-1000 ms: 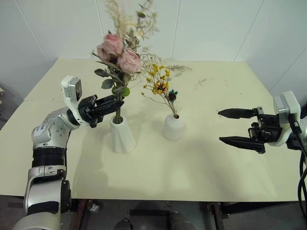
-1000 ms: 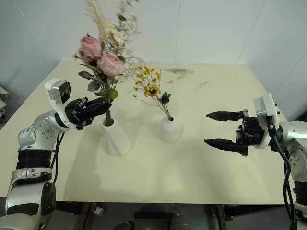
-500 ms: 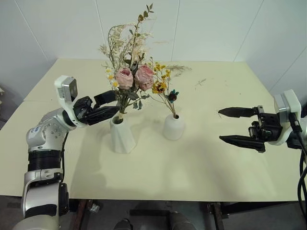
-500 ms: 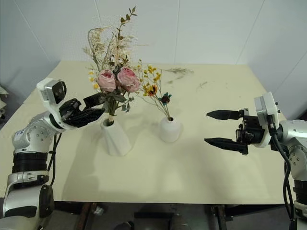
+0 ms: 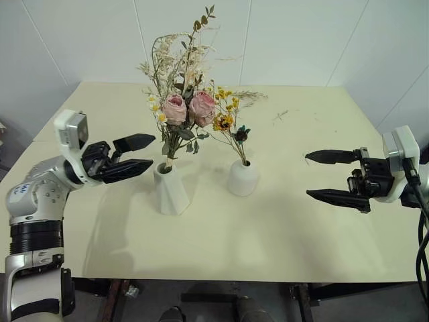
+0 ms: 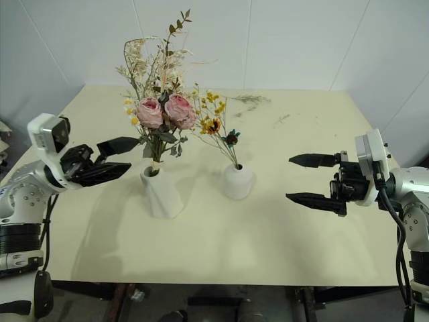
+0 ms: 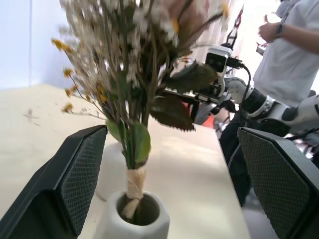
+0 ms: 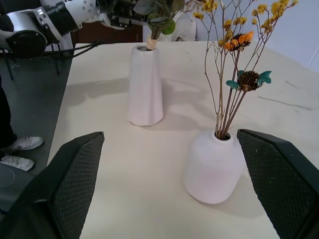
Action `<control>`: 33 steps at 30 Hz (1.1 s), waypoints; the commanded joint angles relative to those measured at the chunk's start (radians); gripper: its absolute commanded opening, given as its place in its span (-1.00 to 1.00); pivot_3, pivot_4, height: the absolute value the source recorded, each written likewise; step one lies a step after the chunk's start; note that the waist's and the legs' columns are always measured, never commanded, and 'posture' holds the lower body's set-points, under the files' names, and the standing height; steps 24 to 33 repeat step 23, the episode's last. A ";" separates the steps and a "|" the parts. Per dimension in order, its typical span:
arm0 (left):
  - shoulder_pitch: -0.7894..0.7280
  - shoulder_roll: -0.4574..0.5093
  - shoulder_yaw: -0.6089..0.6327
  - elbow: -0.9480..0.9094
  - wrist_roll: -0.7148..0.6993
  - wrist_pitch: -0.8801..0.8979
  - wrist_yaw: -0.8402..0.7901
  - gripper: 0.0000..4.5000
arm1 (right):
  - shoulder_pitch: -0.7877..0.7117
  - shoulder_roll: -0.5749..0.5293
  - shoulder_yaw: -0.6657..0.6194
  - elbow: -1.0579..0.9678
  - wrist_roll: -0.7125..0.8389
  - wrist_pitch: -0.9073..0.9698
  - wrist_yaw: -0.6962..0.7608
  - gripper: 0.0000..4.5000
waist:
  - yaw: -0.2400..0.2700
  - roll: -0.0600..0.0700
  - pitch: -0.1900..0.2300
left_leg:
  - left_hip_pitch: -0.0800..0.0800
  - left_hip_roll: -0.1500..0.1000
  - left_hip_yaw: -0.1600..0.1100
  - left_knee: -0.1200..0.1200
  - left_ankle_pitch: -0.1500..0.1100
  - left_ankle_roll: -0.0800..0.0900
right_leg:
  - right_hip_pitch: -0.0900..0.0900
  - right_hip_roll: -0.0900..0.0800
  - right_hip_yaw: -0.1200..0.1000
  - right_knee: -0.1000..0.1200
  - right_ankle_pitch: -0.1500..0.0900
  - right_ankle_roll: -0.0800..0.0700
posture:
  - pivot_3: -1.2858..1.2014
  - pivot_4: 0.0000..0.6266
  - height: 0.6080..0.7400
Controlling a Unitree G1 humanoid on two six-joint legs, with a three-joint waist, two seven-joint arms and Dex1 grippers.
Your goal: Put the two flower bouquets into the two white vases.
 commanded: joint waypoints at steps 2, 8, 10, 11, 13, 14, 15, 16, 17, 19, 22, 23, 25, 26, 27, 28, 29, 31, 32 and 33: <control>0.031 0.076 0.095 0.008 0.013 -0.059 0.023 0.99 | 0.002 -0.009 -0.020 -0.013 0.004 -0.011 0.006 1.00 | -0.002 0.000 0.000 | 0.000 0.000 0.000 0.000 0.000 0.000 | 0.000 0.000 0.000 0.000 0.000 0.000 | 0.03 -0.52 1.00; 0.076 0.161 0.192 0.079 0.027 -0.166 -0.011 0.99 | 0.014 -0.044 -0.040 0.012 0.003 -0.001 0.026 1.00 | 0.000 0.000 0.000 | 0.000 0.000 0.000 0.000 0.000 0.000 | 0.000 0.000 0.000 0.000 -0.001 -0.001 | 0.03 -0.52 1.00; 0.098 0.188 0.200 0.115 0.037 -0.186 -0.049 0.99 | 0.002 -0.054 -0.043 0.040 -0.005 -0.005 0.026 1.00 | 0.000 0.000 0.000 | 0.000 0.000 0.000 0.000 0.000 0.000 | 0.000 0.000 0.000 0.000 -0.001 -0.001 | 0.03 -0.52 1.00; 0.106 0.195 0.199 0.123 0.040 -0.193 -0.057 0.99 | -0.002 -0.060 -0.045 0.056 -0.007 -0.009 0.029 1.00 | 0.000 0.001 0.000 | 0.000 0.000 0.001 0.000 -0.001 0.000 | 0.000 0.000 0.000 -0.001 -0.001 -0.002 | 0.03 -0.52 1.00; 0.110 0.215 0.186 0.180 0.065 -0.227 -0.088 0.99 | -0.018 -0.069 -0.043 0.087 -0.017 -0.010 0.027 1.00 | 0.000 0.001 0.000 | 0.000 0.000 0.001 0.000 -0.001 0.001 | 0.000 0.000 0.000 -0.001 -0.001 -0.002 | 0.03 -0.52 1.00; 0.106 0.220 0.177 0.206 0.078 -0.245 -0.100 0.99 | -0.022 -0.074 -0.043 0.102 -0.024 -0.013 0.029 1.00 | 0.000 0.001 0.000 | 0.000 0.000 0.001 0.000 -0.001 0.001 | 0.000 0.000 0.000 -0.001 -0.001 -0.002 | 0.03 -0.52 1.00; 0.102 0.224 0.166 0.230 0.094 -0.260 -0.108 0.99 | -0.021 -0.080 -0.046 0.110 -0.029 -0.013 0.032 1.00 | 0.000 0.001 0.000 | 0.000 0.000 0.001 0.000 -0.001 0.001 | 0.000 0.000 0.000 -0.001 -0.002 -0.002 | 0.03 -0.52 1.00; 0.096 0.229 0.156 0.255 0.106 -0.270 -0.121 0.99 | -0.015 -0.087 -0.052 0.108 -0.027 -0.006 0.032 1.00 | 0.000 0.001 0.000 | 0.000 0.000 0.001 0.000 -0.001 0.001 | 0.000 0.000 0.000 -0.001 -0.002 -0.002 | 0.03 -0.52 1.00; 0.084 0.230 0.145 0.277 0.114 -0.276 -0.132 0.99 | -0.013 -0.092 -0.055 0.110 -0.026 -0.004 0.035 1.00 | 0.001 0.001 0.001 | 0.000 0.000 0.001 -0.001 -0.001 0.001 | -0.001 0.000 0.000 -0.001 -0.002 -0.002 | 0.03 -0.52 1.00; 0.062 0.232 0.128 0.320 0.124 -0.287 -0.164 0.99 | -0.001 -0.095 -0.058 0.097 -0.021 0.002 0.036 1.00 | 0.001 0.001 0.001 | 0.000 0.000 0.001 -0.001 -0.001 0.001 | -0.001 0.000 0.000 -0.001 -0.002 -0.002 | 0.03 -0.52 1.00; 0.056 0.235 0.122 0.306 0.100 -0.262 -0.187 0.99 | 0.028 -0.099 -0.082 0.070 0.001 0.019 0.038 1.00 | 0.001 0.001 0.001 | 0.000 0.000 0.001 -0.001 -0.002 0.001 | -0.001 0.000 0.000 -0.001 -0.002 -0.002 | 0.03 -0.52 1.00; 0.052 0.236 0.122 0.303 0.094 -0.258 -0.187 0.99 | 0.031 -0.100 -0.088 0.064 0.007 0.026 0.036 1.00 | 0.001 0.001 0.001 | 0.000 0.000 0.001 -0.001 -0.002 0.002 | -0.001 0.000 0.000 0.000 -0.003 -0.001 | 0.03 -0.52 1.00; 0.052 0.236 0.122 0.303 0.094 -0.258 -0.187 0.99 | 0.031 -0.100 -0.088 0.064 0.007 0.026 0.036 1.00 | 0.001 0.001 0.001 | 0.000 0.000 0.001 -0.001 -0.002 0.002 | -0.001 0.000 0.000 0.000 -0.003 -0.001 | 0.03 -0.52 1.00; 0.052 0.236 0.122 0.303 0.094 -0.258 -0.187 0.99 | 0.031 -0.100 -0.088 0.064 0.007 0.026 0.036 1.00 | 0.001 0.001 0.001 | 0.000 0.000 0.001 -0.001 -0.002 0.002 | -0.001 0.000 0.000 0.000 -0.003 -0.001 | 0.03 -0.52 1.00; 0.052 0.236 0.122 0.303 0.094 -0.258 -0.187 0.99 | 0.031 -0.100 -0.088 0.064 0.007 0.026 0.036 1.00 | 0.001 0.001 0.001 | 0.000 0.000 0.001 -0.001 -0.002 0.002 | -0.001 0.000 0.000 0.000 -0.003 -0.001 | 0.03 -0.52 1.00; 0.052 0.236 0.122 0.303 0.094 -0.258 -0.187 0.99 | 0.031 -0.100 -0.088 0.064 0.007 0.026 0.036 1.00 | 0.001 0.001 0.001 | 0.000 0.000 0.001 -0.001 -0.002 0.002 | -0.001 0.000 0.000 0.000 -0.003 -0.001 | 0.03 -0.52 1.00; 0.052 0.236 0.122 0.303 0.094 -0.258 -0.187 0.99 | 0.031 -0.100 -0.088 0.064 0.007 0.026 0.036 1.00 | 0.001 0.001 0.001 | 0.000 0.000 0.001 -0.001 -0.002 0.002 | -0.001 0.000 0.000 0.000 -0.003 -0.001 | 0.03 -0.52 1.00; 0.052 0.236 0.122 0.303 0.094 -0.258 -0.187 0.99 | 0.031 -0.100 -0.088 0.064 0.007 0.026 0.036 1.00 | 0.001 0.001 0.001 | 0.000 0.000 0.001 -0.001 -0.002 0.002 | -0.001 0.000 0.000 0.000 -0.003 -0.001 | 0.03 -0.52 1.00; 0.052 0.236 0.122 0.303 0.094 -0.258 -0.187 0.99 | 0.031 -0.100 -0.088 0.064 0.007 0.026 0.036 1.00 | 0.001 0.001 0.001 | 0.000 0.000 0.001 -0.001 -0.002 0.002 | -0.001 0.000 0.000 0.000 -0.003 -0.001 | 0.03 -0.52 1.00; 0.052 0.236 0.122 0.303 0.094 -0.258 -0.187 0.99 | 0.031 -0.100 -0.088 0.064 0.007 0.026 0.036 1.00 | 0.001 0.001 0.001 | 0.000 0.000 0.001 -0.001 -0.002 0.002 | -0.001 0.000 0.000 0.000 -0.003 -0.001 | 0.03 -0.52 1.00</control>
